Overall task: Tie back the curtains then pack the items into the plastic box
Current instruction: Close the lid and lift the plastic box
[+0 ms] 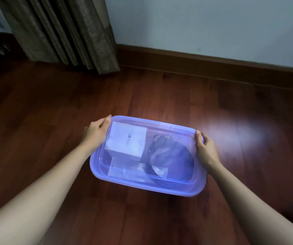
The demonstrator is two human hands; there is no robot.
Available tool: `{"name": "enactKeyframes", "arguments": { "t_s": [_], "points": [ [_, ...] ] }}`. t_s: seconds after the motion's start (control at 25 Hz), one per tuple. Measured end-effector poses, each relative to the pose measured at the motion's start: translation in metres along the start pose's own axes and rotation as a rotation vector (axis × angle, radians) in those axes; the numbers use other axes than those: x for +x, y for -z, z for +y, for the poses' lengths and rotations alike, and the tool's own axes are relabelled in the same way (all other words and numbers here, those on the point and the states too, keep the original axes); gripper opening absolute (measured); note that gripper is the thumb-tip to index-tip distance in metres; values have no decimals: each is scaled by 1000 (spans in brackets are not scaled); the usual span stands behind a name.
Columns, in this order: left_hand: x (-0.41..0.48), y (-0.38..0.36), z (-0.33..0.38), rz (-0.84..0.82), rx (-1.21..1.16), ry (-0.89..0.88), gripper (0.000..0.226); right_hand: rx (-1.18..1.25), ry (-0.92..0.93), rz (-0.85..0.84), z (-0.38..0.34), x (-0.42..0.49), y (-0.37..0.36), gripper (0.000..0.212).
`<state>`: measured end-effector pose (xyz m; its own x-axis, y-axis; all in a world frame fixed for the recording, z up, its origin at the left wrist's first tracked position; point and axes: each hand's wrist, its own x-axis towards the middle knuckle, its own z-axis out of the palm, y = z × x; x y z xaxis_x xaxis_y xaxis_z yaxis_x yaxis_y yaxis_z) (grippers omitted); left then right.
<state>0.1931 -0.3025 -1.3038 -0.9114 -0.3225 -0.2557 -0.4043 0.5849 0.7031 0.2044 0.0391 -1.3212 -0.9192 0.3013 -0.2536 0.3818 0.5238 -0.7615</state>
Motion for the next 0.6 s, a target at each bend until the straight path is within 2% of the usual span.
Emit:
{"name": "enactKeyframes", "arguments": {
  "t_s": [0.12, 0.24, 0.28, 0.36, 0.44, 0.52, 0.6],
  "points": [
    [-5, -1, 5, 25, -140, 116, 44, 15, -34, 84, -10, -11, 5, 44],
    [-19, 5, 7, -121, -408, 202, 46, -55, -130, 51, -10, -36, 13, 62],
    [-27, 7, 1, -161, -421, 213, 46, -92, -169, 17, -8, -49, 14, 65],
    [-47, 4, -15, -137, -304, 240, 47, -62, -224, -20, -2, -76, 11, 64],
    [-61, -5, -22, -1, -90, 266, 57, 39, -229, 13, -5, -90, 6, 57],
    [-65, -11, -20, 132, 108, 227, 60, 73, -213, 64, -7, -93, 0, 55],
    [-66, -13, -14, 178, 165, 184, 60, 47, -214, 88, -9, -92, 0, 56]
  ]
}}
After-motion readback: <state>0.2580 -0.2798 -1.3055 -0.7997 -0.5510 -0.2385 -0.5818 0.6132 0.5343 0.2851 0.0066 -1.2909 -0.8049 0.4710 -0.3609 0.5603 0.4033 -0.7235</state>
